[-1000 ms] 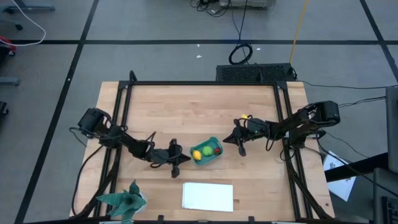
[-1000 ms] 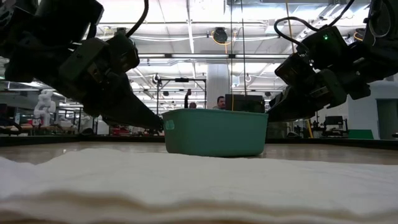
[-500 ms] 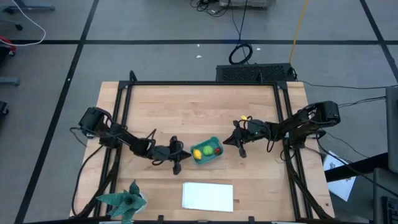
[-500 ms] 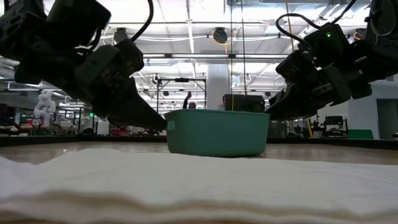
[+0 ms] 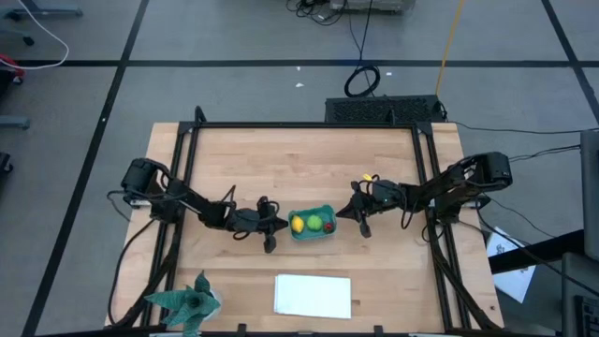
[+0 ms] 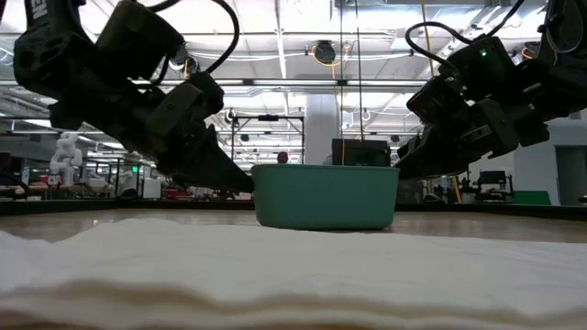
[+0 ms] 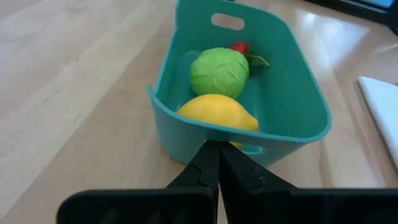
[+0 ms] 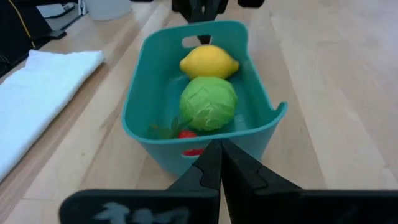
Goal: Pick and placing Produce into tupperware
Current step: Adjust the green bin
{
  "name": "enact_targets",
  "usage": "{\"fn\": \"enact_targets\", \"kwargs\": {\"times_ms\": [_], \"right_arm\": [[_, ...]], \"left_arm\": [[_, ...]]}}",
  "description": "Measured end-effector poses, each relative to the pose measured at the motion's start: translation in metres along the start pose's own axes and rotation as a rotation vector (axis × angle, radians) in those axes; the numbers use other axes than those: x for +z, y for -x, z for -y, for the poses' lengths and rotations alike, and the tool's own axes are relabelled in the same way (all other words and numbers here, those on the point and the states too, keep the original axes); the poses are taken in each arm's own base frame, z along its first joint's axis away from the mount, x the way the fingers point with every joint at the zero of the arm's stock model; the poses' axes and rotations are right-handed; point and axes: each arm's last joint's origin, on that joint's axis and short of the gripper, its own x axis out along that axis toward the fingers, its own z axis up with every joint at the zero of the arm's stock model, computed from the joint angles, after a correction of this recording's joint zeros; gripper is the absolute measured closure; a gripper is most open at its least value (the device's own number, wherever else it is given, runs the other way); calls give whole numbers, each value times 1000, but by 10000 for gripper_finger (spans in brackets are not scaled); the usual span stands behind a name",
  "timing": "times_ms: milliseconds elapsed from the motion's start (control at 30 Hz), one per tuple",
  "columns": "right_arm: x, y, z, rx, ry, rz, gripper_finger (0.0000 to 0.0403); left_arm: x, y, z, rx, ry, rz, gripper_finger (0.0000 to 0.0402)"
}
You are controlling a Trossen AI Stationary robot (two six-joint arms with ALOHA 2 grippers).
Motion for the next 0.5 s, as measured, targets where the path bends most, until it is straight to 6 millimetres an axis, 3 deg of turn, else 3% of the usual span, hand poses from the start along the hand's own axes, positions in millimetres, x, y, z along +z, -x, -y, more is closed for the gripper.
{"fn": "enact_targets", "kwargs": {"times_ms": [500], "right_arm": [[-2, 0, -2, 9, -16, -20, 403]], "left_arm": [[7, -4, -18, -7, 23, -10, 400]]}}
